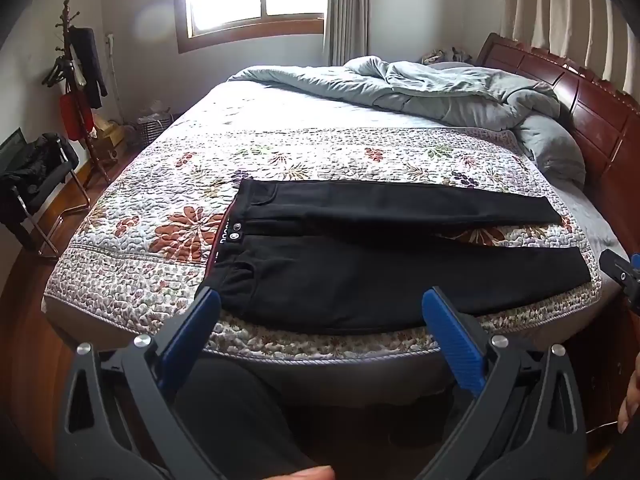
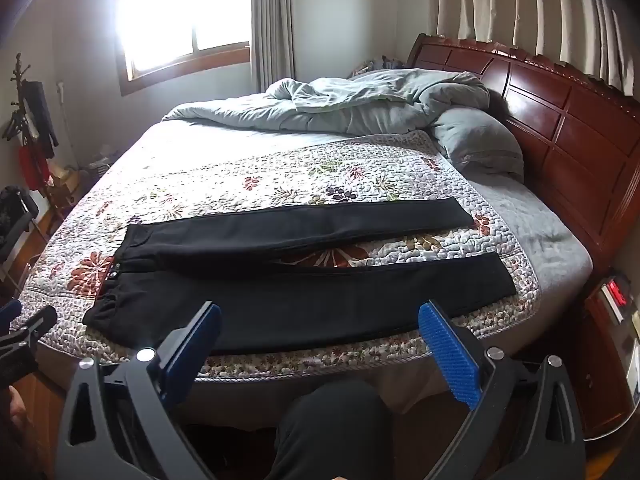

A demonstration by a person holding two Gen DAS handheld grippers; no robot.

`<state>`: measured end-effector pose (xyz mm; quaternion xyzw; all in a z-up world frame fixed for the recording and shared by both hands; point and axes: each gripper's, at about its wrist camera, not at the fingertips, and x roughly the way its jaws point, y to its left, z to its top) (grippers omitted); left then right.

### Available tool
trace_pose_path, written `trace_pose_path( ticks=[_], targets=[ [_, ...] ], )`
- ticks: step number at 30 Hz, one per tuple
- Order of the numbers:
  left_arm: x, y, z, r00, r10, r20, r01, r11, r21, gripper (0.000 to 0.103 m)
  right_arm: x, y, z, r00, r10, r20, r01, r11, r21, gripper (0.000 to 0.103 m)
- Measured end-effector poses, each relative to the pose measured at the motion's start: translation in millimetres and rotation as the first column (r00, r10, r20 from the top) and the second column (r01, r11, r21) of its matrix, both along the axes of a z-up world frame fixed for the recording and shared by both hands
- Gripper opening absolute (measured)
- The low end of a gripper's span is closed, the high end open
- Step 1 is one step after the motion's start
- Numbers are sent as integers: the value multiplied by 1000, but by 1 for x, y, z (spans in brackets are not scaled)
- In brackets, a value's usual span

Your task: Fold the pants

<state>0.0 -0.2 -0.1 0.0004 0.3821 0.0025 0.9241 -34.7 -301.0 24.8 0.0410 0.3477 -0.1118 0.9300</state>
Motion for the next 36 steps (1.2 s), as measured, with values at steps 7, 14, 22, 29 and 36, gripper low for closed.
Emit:
trace_pose_path(
  ticks=[7, 14, 22, 29, 36],
  targets=[
    [4, 0, -2, 1000, -1, -10, 1, 1000, -5, 101, 0, 0, 0, 1000, 2, 3, -2, 1000, 12, 99],
    [3, 2, 5, 1000, -2, 3, 2, 1000, -4, 101, 0, 0, -1, 1000, 1, 1, -1, 1000, 12, 99],
    [0, -2, 5, 1000, 2, 8, -2, 1000, 4, 101, 1, -2, -4, 1000, -2, -3, 2, 1000, 11, 99],
    [0, -1, 3, 1000, 3, 8, -3, 1000, 3, 101, 0, -4, -3, 1000, -1, -5, 1, 1000, 13, 99],
    [-1, 0, 2, 1000, 3, 7, -3, 1000, 2, 100, 0, -5, -5, 1000, -3, -7, 3, 1000, 16, 99]
  ],
)
